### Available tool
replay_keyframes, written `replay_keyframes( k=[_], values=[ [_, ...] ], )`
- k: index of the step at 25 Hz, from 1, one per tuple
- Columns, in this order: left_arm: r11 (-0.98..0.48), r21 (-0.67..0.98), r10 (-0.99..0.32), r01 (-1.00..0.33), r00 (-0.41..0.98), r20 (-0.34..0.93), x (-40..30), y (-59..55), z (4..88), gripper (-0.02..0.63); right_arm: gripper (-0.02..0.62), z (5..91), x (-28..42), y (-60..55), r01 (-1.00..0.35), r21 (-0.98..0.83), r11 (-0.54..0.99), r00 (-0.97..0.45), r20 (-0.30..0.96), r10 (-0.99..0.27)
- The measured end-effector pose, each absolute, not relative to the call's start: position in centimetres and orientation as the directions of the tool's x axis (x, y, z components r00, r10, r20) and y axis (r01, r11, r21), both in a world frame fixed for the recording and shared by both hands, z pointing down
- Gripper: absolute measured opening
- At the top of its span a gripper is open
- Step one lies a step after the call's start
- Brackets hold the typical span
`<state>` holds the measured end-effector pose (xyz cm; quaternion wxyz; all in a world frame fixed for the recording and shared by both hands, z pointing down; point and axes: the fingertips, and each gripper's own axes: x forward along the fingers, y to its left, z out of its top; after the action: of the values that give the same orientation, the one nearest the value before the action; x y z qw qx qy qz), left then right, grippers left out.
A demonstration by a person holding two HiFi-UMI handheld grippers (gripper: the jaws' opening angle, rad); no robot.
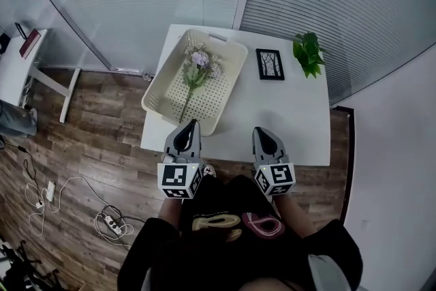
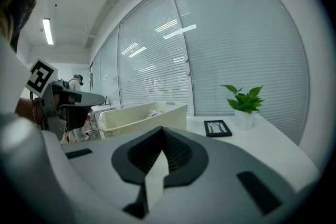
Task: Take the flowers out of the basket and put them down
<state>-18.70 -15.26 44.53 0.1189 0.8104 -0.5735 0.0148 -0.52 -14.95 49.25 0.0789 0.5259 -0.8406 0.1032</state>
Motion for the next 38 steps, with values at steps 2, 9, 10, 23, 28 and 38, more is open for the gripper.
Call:
replay_keyframes(
  k=[2,9,10,23,28,38],
  values=[
    [-0.310,0.169,-0.928,-0.936,0.337,0.162,-19.0,-15.9,44.2,0.017,0.011,49.4,-0.6,-15.2,-0.903,-0.095,0.420,-0.430,0.245,-0.869],
    [-0.293,0.153,-0.934,-0.944,0.317,0.166,-19.9,-18.5,43.0,0.017,0.011,49.3,-0.5,-17.2,-0.900,-0.120,0.419,-0.436,0.240,-0.867],
    [-0.288,0.148,-0.936,-0.946,0.311,0.166,-19.9,-18.9,42.9,0.017,0.011,49.3,-0.5,-17.5,-0.897,-0.120,0.425,-0.442,0.239,-0.865],
    [-0.301,0.121,-0.925,-0.946,0.320,0.204,-19.2,-25.5,41.6,0.113,0.011,49.2,0.9,-21.2,-0.886,-0.146,0.440,-0.463,0.241,-0.853],
    [-0.316,0.115,-0.903,-0.942,0.336,0.268,-19.0,-28.1,42.4,0.183,0.011,49.1,2.1,-22.2,-0.893,-0.158,0.421,-0.448,0.245,-0.860],
    [-0.294,0.157,-0.816,-0.943,0.333,0.473,-19.4,-32.7,48.3,0.265,0.011,49.9,3.3,-23.0,-0.888,-0.180,0.423,-0.458,0.274,-0.845]
  ],
)
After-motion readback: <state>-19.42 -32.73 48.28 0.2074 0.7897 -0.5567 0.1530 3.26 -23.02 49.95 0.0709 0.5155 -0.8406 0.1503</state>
